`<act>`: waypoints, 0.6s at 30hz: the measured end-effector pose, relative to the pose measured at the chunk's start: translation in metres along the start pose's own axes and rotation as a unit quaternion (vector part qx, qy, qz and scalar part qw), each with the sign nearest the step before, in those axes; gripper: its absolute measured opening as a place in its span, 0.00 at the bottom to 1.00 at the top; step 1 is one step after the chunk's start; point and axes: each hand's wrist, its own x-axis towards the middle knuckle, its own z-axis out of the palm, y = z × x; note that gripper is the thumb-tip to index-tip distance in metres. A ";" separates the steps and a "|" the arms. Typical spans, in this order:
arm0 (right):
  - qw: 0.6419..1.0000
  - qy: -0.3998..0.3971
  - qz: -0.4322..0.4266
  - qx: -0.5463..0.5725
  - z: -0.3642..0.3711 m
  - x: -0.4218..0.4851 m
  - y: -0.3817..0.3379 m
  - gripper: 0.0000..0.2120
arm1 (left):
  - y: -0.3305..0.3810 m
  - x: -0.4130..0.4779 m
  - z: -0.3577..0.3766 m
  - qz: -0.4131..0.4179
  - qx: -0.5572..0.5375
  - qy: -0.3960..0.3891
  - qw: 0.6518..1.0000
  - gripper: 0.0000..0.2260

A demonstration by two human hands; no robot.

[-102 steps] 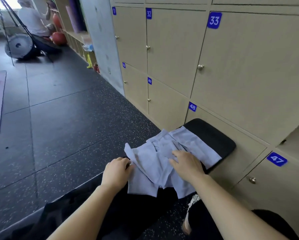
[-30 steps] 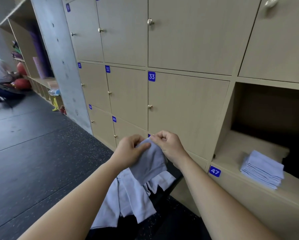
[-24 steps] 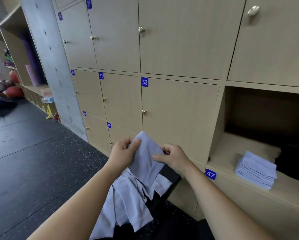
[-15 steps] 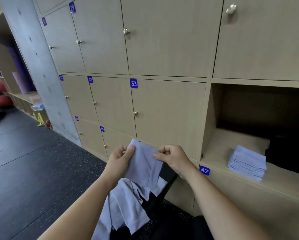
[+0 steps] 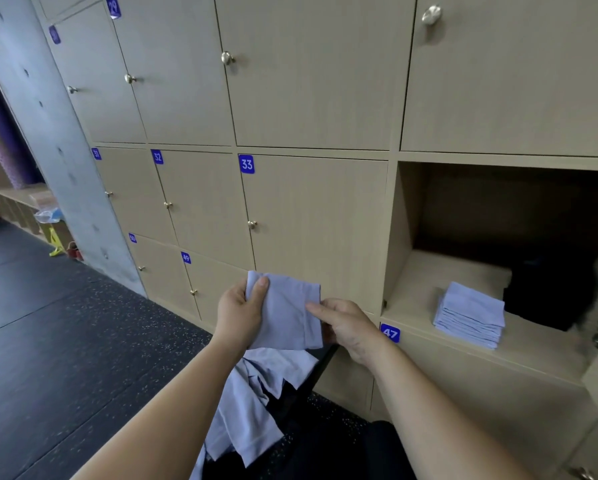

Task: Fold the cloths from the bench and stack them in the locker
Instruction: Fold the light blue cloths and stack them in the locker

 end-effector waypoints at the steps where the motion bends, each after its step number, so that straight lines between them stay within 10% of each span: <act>1: 1.000 0.018 -0.007 -0.009 -0.002 0.000 0.001 0.10 | 0.000 -0.001 0.004 0.007 0.011 0.008 1.000 0.19; 10: 0.994 0.061 -0.045 -0.080 -0.012 -0.009 -0.004 0.10 | 0.008 -0.009 0.030 0.066 0.060 0.028 0.996 0.15; 18: 0.972 0.181 -0.116 -0.092 -0.027 -0.015 0.002 0.11 | -0.004 -0.019 0.048 -0.077 0.051 -0.064 0.994 0.32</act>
